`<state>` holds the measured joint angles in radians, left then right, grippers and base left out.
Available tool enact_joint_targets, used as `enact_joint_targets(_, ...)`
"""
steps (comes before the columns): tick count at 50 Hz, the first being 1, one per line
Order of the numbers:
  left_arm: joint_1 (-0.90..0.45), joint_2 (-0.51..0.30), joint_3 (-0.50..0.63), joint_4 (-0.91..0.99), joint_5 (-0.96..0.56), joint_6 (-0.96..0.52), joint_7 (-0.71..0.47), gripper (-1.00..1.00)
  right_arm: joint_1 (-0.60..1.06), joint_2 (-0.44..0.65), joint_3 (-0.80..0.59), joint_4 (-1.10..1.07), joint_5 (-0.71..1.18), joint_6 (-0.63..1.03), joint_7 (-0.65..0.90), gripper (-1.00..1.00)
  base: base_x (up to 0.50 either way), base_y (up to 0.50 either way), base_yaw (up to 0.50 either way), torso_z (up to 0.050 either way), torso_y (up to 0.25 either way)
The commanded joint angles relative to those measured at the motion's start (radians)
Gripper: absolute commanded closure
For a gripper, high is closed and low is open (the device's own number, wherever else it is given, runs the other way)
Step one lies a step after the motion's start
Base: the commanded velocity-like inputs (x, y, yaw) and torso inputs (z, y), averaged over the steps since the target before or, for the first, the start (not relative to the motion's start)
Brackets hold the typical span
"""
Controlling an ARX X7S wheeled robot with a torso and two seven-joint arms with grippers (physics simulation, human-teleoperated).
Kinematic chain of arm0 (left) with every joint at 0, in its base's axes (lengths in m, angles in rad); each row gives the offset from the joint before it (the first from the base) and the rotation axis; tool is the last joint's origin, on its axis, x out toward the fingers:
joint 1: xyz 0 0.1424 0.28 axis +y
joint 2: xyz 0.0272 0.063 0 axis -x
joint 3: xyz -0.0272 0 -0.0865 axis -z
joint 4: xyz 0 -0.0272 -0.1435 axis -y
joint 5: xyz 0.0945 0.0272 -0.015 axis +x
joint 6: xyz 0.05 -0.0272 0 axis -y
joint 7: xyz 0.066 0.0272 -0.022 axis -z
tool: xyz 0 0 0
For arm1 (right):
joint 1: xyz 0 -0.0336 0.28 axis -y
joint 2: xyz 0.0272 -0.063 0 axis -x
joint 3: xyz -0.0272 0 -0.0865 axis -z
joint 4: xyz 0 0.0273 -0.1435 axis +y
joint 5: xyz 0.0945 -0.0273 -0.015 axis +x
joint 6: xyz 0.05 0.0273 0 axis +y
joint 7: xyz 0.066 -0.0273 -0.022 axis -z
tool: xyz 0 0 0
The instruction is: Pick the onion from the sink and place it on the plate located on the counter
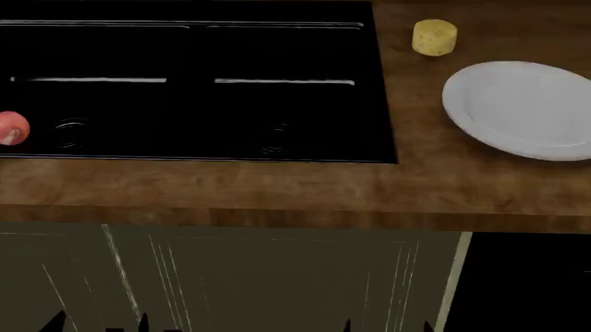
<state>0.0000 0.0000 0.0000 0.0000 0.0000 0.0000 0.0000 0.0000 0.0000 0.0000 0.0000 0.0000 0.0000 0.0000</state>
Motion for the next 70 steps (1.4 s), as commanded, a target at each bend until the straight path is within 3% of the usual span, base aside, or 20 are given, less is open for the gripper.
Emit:
enact_joint_targets(1,-0.002,-0.03,0.036,-0.006,-0.03,0.005,-0.035,-1.0,0.016,0.151,-0.183,0.023,0.152,-0.035,0.178,-1.0,0.0,0.0,0.0,0.0,0.0)
enact_joint_targets(10,0.01,-0.047,0.045,0.042,-0.137,-0.036,-0.015,-1.0,0.026,0.153,-0.202,-0.002,0.159,0.004,0.18,-1.0,0.0,0.0,0.0,0.002,0.0)
enact_joint_targets(44,0.033,-0.092,0.094,0.153,-0.199,-0.097,-0.08,-1.0,0.017,0.171,-0.226,-0.063,0.197,0.022,0.193,-1.0,0.0,0.0,0.0,0.05,0.0)
enact_joint_targets(45,0.024,-0.092,0.089,0.181,-0.214,-0.154,-0.097,-1.0,0.028,0.178,-0.227,-0.089,0.192,0.042,0.198,-1.0,0.0,0.0,0.0,0.05,0.0)
enact_joint_targets(52,-0.139,-0.163,0.087,0.377,-0.243,-0.466,-0.134,-1.0,0.169,0.242,-0.212,-0.32,0.204,0.316,0.228,-1.0,0.0,0.0,0.0,0.0,0.0)
enact_joint_targets(58,-0.302,-0.197,0.068,0.443,-0.303,-0.611,-0.119,-1.0,0.295,0.261,-0.215,-0.381,0.216,0.454,0.228,-1.0,0.0,0.0,0.0,0.0,0.0)
enact_joint_targets(63,-0.482,-0.194,0.04,0.369,-0.342,-0.724,-0.128,-1.0,0.449,0.265,-0.184,-0.354,0.27,0.576,0.209,-1.0,0.0,0.0,0.0,0.0,0.0)
enact_joint_targets(70,-0.768,-0.169,0.072,0.122,-0.357,-0.754,-0.075,-1.0,0.719,0.259,-0.174,-0.152,0.31,0.647,0.139,-1.0,0.0,0.0,0.0,0.0,0.0)
